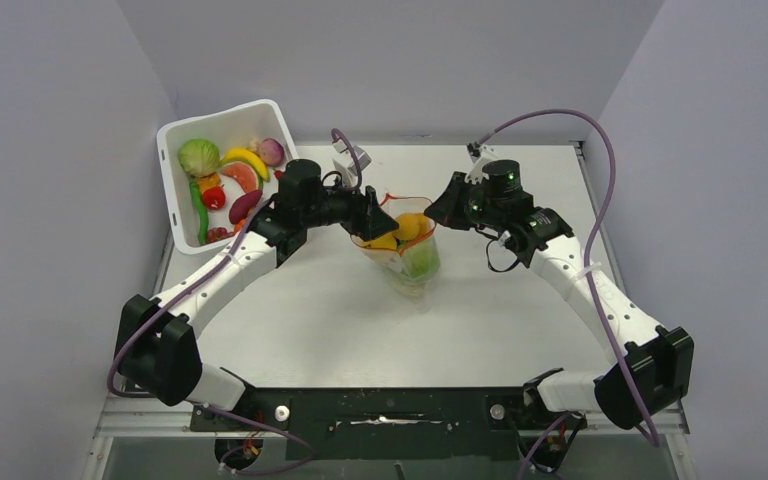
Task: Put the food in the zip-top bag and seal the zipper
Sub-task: Place the fake fruit in the zipper food storage bag, then pick up the fake fruit from the bin.
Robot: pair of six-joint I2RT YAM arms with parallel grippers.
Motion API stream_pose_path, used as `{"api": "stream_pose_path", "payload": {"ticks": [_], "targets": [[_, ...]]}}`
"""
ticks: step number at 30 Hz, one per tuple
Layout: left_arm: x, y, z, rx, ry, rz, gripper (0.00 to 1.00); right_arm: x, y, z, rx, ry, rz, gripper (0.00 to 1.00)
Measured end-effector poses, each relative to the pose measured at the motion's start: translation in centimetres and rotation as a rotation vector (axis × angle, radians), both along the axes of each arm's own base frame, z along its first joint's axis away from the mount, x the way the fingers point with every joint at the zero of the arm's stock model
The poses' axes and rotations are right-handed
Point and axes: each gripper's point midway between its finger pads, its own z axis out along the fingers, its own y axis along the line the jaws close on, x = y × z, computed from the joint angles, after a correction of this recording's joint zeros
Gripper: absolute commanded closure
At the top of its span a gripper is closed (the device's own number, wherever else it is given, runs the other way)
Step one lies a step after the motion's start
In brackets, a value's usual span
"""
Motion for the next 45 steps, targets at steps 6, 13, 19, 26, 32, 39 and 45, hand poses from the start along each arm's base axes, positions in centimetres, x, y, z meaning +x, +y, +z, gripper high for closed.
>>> {"api": "stream_pose_path", "payload": {"ticks": [6,13,19,26,32,39,45], "targets": [[0.3,0.2,-0.3,0.013,0.003,0.020,0.33,0.0,0.0,0.2,0.002,-0.004,0.000,0.99],[0.8,0.7,-0.1,0.027,-0.015,0.064,0.33,0.0,0.0,0.2,0.002,-0.005,0.000,0.99],[1.6,2.6,0.8,0.079,-0.075,0.162,0.30,-0.2,0.0,0.1,0.003,-0.006,0.002,0.99],[4.2,6.1,2.2,0.136,-0.139,0.318,0.22,-0.3,-0.1,0.2,0.002,-0.013,0.005,0.99],[7.7,12.4,1.8,0.171,-0.109,0.519,0.19,-0.4,-0.1,0.2,-0.002,-0.019,0.009,0.98],[10.4,19.3,1.0,0.222,-0.069,0.749,0.19,-0.6,0.0,0.4,0.001,-0.024,0.025,0.98],[12.3,25.7,-1.2,0.299,-0.023,0.960,0.23,-0.6,0.0,0.4,-0.009,-0.033,0.036,0.99]]}}
